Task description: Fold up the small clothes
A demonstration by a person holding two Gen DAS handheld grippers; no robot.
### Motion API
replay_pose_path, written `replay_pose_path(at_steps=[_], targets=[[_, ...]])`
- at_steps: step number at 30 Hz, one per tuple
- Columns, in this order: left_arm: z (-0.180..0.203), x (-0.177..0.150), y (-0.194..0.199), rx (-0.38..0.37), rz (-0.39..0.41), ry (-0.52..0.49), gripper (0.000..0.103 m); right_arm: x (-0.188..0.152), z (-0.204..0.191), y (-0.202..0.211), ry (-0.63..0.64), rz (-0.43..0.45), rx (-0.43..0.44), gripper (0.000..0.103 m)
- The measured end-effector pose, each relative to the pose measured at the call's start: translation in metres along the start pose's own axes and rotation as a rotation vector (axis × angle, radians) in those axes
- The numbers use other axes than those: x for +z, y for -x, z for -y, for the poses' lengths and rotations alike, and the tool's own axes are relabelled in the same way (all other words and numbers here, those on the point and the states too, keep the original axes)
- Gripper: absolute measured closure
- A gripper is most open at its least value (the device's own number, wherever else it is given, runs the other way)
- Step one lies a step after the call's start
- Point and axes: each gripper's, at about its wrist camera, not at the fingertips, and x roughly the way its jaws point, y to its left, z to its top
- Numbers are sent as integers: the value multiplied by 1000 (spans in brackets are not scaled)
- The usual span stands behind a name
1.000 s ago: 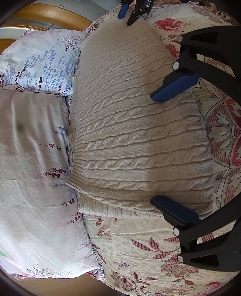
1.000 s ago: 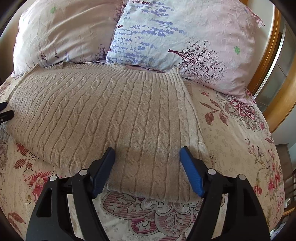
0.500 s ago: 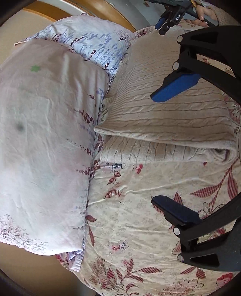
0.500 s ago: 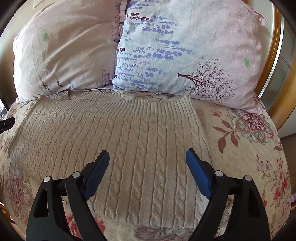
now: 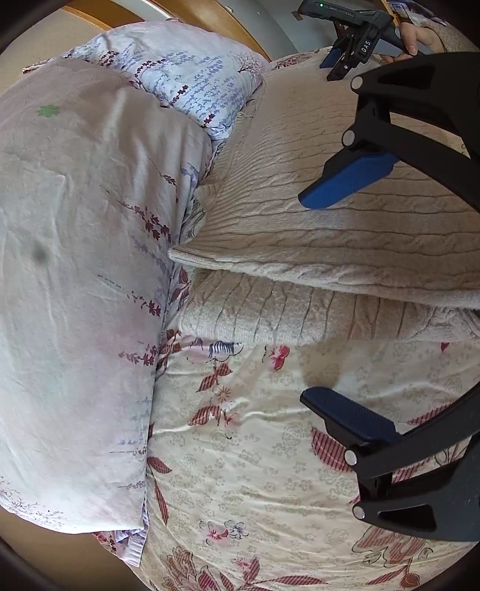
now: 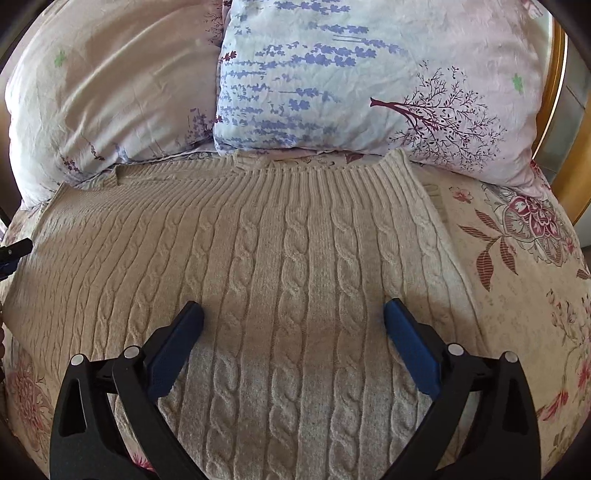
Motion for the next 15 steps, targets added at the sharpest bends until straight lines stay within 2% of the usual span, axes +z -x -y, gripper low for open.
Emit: replay_pose_path(at_steps=[1, 3, 4, 5, 8, 11, 12, 15], targets=[[2, 0, 0, 1, 3, -2, 8, 0, -1, 0, 2, 0, -4, 3], [4, 2, -2, -18, -6, 5, 23, 0, -2, 0, 3, -2, -6, 3], [5, 3, -2, -28, -8, 11, 25, 0, -2, 0, 4, -2, -6, 2], [6, 4, -2, -48, -13, 19, 32, 1, -2, 0, 5, -2, -3, 2], [7, 6, -5, -75, -27, 46, 38, 1, -2, -1, 4, 2, 1, 2], [6, 8, -8, -107, -27, 80, 49, 2, -1, 0, 1, 8, 5, 2], [4, 8, -10, -144, -40, 103, 61, 2, -1, 0, 0, 12, 8, 2], [-2, 8, -17, -236, -61, 186, 67, 0, 1, 3, -5, 25, 22, 2]])
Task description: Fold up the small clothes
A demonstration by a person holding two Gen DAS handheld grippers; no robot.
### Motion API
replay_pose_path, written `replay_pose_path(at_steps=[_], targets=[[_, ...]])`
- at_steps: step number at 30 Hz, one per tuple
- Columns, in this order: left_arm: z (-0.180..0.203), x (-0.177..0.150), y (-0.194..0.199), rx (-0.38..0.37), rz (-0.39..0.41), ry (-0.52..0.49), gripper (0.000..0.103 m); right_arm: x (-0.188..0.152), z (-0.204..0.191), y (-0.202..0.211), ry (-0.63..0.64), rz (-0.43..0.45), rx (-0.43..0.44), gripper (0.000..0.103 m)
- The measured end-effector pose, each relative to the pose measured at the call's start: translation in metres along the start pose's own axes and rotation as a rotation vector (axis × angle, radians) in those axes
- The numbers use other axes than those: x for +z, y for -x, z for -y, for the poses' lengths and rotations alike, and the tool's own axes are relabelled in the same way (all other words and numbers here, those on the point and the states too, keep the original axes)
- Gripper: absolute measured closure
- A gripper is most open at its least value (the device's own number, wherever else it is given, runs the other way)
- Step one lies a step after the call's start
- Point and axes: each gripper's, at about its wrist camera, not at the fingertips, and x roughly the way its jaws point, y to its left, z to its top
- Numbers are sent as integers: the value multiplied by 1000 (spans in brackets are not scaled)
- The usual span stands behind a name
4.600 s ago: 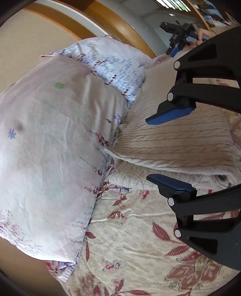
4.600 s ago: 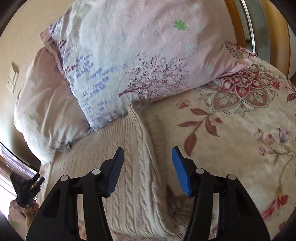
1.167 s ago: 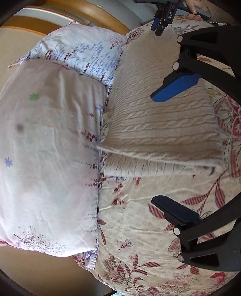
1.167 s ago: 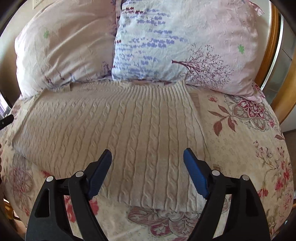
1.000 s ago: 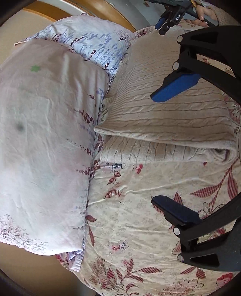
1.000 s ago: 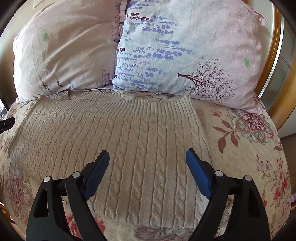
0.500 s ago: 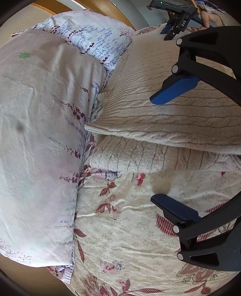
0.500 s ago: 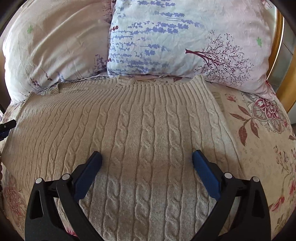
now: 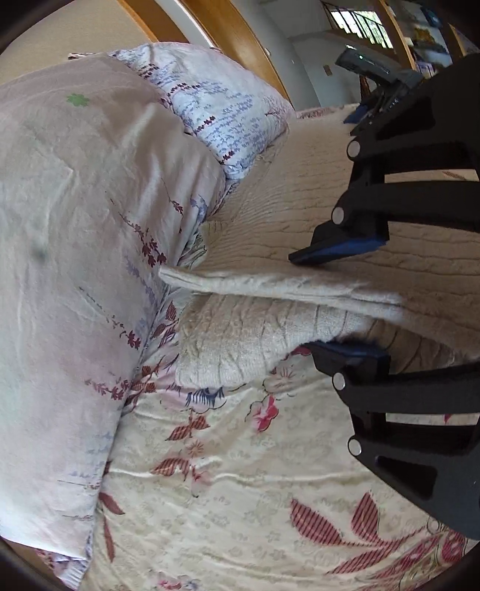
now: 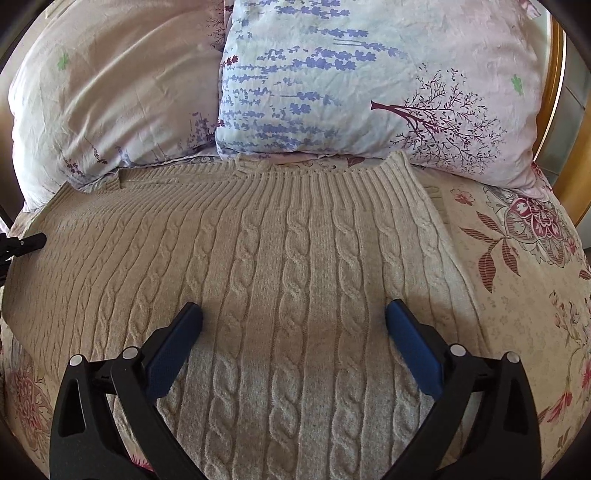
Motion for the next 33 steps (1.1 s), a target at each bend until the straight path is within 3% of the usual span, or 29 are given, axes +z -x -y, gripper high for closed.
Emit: replay_pose_path(at_steps=[4, 9, 11, 15, 19, 28, 33], targets=[[-3, 1, 2, -84, 19, 74, 76, -1, 9, 8, -29, 27, 56, 2], [24, 2, 17, -187, 75, 75, 79, -1, 46, 34, -191, 176, 337, 2], [45, 1, 23, -217, 94, 50, 79, -1, 63, 45, -252, 244, 391, 2], [96, -5, 23, -278, 110, 7, 79, 0, 94, 59, -353, 348, 426, 2], [149, -17, 5, -320, 89, -19, 79, -1, 127, 61, -481, 377, 464, 2], [243, -38, -73, -356, -17, -57, 80, -2, 151, 60, -576, 416, 456, 2], [278, -63, -128, -374, -124, -59, 79, -7, 163, 62, -632, 447, 417, 2]])
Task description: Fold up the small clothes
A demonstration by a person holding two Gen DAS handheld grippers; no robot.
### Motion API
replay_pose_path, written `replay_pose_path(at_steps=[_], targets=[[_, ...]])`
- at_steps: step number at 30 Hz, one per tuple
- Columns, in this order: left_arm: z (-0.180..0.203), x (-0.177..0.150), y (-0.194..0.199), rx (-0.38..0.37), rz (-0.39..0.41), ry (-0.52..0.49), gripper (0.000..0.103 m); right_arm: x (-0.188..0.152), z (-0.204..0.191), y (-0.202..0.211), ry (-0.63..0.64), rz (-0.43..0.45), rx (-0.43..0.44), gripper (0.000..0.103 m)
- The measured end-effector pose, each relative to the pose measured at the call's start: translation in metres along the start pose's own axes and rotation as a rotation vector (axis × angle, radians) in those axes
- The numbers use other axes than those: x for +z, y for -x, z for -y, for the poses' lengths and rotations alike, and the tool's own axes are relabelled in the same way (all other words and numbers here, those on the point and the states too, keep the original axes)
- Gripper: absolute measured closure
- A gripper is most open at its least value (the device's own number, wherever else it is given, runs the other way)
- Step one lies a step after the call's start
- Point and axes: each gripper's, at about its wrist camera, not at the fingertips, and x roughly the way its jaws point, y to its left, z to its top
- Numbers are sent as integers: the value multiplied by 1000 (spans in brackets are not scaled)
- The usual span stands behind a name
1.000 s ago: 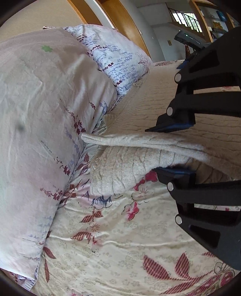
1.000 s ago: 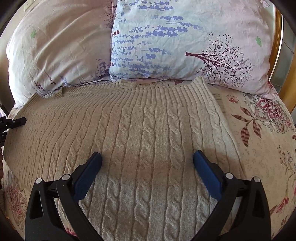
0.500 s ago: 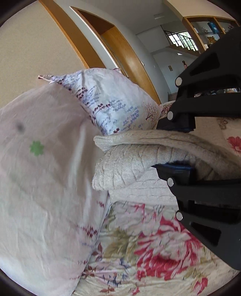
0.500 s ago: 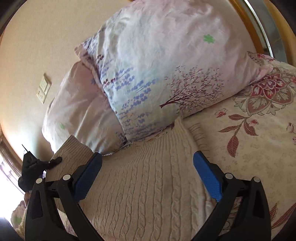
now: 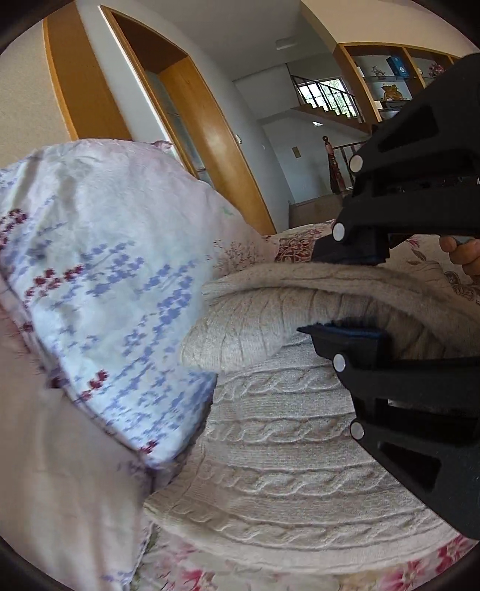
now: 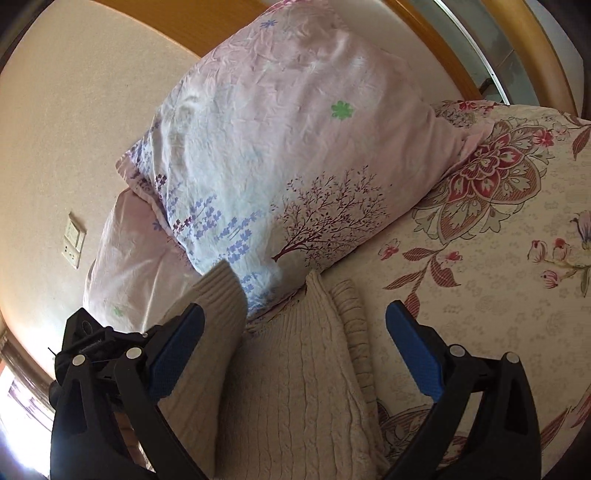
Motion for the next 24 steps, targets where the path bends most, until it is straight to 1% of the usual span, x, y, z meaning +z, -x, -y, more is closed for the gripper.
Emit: replay_pose_path(at_steps=[2, 3, 5, 7, 8, 9, 10, 12, 14, 15, 16, 17, 18, 19, 21, 24], targets=[[-2, -6, -22, -1, -41, 28, 76, 2, 7, 1, -26, 7, -5, 2], [-4, -8, -29, -10, -49, 48, 71, 3, 10, 1, -39, 8, -7, 2], [-5, -9, -30, -74, -42, 70, 69, 4, 15, 1, -60, 12, -8, 2], [-3, -6, -19, -151, -42, 76, 55, 5, 19, 1, -79, 12, -5, 2], [-2, -4, -10, -171, -37, 74, 44, 5, 21, 1, -88, 9, -2, 2], [-1, -3, 1, -175, -19, 66, 40, 5, 22, 0, -94, 4, -1, 2], [-1, -1, 15, -173, 1, 46, 38, 5, 22, -1, -97, -1, 1, 3], [-3, -2, 41, -136, 36, 17, 35, 4, 23, -1, -99, -5, 11, 8], [-12, -5, 68, -51, 69, 1, 33, 4, 22, 0, -99, -19, 40, 15], [-20, -8, 83, -5, 78, -9, 33, 5, 21, 0, -98, -39, 60, 19], [-26, -9, 95, 48, 83, -22, 33, 4, 19, 0, -92, -69, 74, 24], [-33, -12, 106, 94, 87, -38, 33, 4, 15, 0, -80, -104, 75, 31], [-38, -16, 114, 134, 92, -54, 32, 3, 12, 2, -66, -139, 74, 34], [-45, -20, 123, 167, 91, -69, 31, 1, 8, 4, -52, -176, 73, 36], [-57, -28, 129, 220, 72, -90, 30, -2, 2, 9, -32, -251, 66, 36], [-70, -37, 125, 266, 37, -99, 30, -8, -6, 16, -15, -350, 58, 36]])
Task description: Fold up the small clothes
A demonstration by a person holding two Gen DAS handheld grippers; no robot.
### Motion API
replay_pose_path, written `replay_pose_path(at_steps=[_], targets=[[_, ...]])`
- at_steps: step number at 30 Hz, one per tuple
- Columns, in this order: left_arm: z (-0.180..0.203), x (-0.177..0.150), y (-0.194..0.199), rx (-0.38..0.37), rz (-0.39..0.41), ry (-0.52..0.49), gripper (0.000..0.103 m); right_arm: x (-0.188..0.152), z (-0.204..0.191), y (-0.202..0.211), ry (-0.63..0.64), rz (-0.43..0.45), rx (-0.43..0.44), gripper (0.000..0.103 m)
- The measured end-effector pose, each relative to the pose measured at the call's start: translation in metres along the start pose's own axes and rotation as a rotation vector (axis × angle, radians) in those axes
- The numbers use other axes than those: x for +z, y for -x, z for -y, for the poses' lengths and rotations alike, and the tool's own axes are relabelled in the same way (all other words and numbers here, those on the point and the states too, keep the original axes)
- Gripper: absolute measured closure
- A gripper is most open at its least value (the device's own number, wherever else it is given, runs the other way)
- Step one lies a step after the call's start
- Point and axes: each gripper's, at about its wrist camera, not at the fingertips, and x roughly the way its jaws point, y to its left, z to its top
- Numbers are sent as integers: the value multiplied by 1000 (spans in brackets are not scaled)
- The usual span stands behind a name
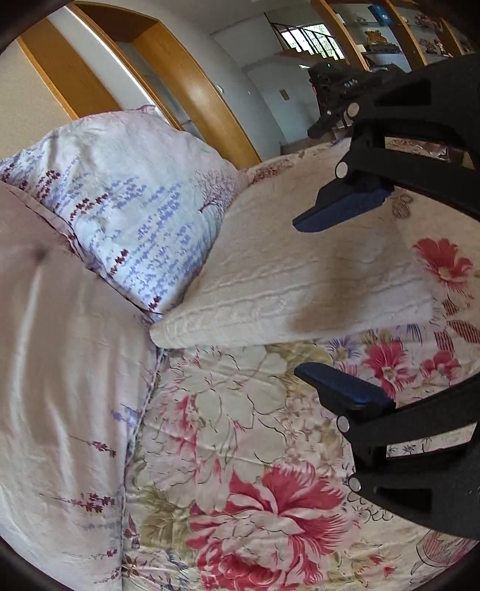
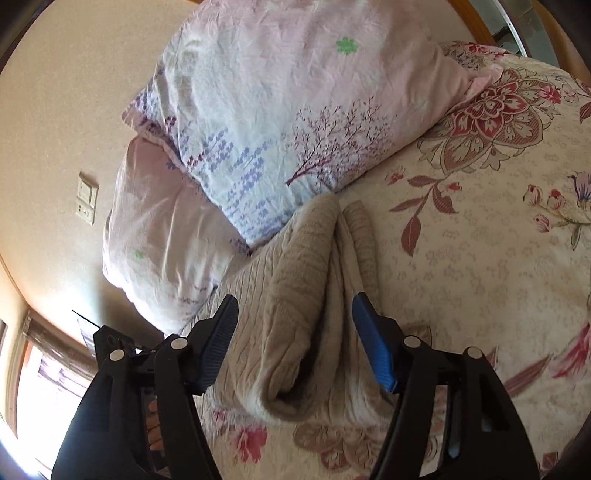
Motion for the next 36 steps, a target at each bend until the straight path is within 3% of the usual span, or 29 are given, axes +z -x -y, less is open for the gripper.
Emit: replay_pose_path(at_steps=[5, 8, 12, 15, 17, 19, 26, 30, 33, 36], targets=[[-3, -11, -17, 11, -50, -7, 30, -6, 0, -2, -44, -133, -39, 35], [1, -14, -24, 33, -55, -33, 29, -8, 5, -12, -102, -208, 31, 35], [7, -14, -28, 36, -60, -48, 28, -3, 12, -38, -165, -273, 61, 35], [7, -14, -30, 39, -61, -48, 28, 5, 16, -52, -177, -240, 49, 46], [7, -14, -31, 40, -61, -43, 28, 8, 16, -59, -164, -219, 16, 76], [8, -13, -31, 39, -61, -38, 28, 7, 13, -63, -111, -196, -28, 84], [15, -17, -30, 6, -68, -60, 28, 6, -30, -15, 117, 12, -94, 87], [19, -21, -29, 14, -78, -88, 28, -2, 1, -26, 77, -60, -212, 87], [19, -25, -27, 12, -84, -91, 28, -4, 22, -26, 1, -56, -175, 87], [20, -26, -25, 13, -88, -102, 28, 1, 7, -13, 66, 12, -174, 87]])
